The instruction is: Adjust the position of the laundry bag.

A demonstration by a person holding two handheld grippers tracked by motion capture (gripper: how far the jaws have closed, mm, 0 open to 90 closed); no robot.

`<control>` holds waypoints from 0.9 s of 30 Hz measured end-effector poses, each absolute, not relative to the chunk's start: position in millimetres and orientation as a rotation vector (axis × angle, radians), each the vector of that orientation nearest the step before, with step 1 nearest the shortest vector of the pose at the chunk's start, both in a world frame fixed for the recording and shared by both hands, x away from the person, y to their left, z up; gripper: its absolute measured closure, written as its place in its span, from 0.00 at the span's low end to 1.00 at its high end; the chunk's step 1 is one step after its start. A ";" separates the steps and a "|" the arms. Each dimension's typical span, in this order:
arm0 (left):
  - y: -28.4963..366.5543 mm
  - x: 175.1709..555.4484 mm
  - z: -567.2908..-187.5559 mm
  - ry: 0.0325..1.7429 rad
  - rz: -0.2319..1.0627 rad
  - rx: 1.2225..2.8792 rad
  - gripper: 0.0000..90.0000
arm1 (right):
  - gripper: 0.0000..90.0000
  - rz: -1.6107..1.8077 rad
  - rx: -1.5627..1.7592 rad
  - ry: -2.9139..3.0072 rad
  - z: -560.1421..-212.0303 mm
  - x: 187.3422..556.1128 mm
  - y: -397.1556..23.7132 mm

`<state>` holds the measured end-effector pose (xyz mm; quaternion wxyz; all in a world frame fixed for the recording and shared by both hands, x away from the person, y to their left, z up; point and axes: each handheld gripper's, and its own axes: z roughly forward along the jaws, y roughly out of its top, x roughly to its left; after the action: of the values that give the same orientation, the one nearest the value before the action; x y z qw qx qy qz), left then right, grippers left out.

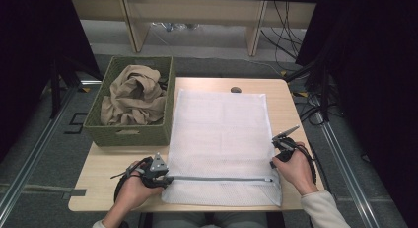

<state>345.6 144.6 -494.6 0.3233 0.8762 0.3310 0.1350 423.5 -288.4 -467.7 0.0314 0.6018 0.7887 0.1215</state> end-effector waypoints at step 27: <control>141.1 347.7 -496.4 0.996 0.369 1.924 0.37 | 0.77 0.479 1.929 2.358 -452.8 417.4 -309.9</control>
<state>347.7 141.1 -496.4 0.4546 0.7799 0.4035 0.1494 417.4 -309.9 -452.8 0.0290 0.6253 0.7642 0.1553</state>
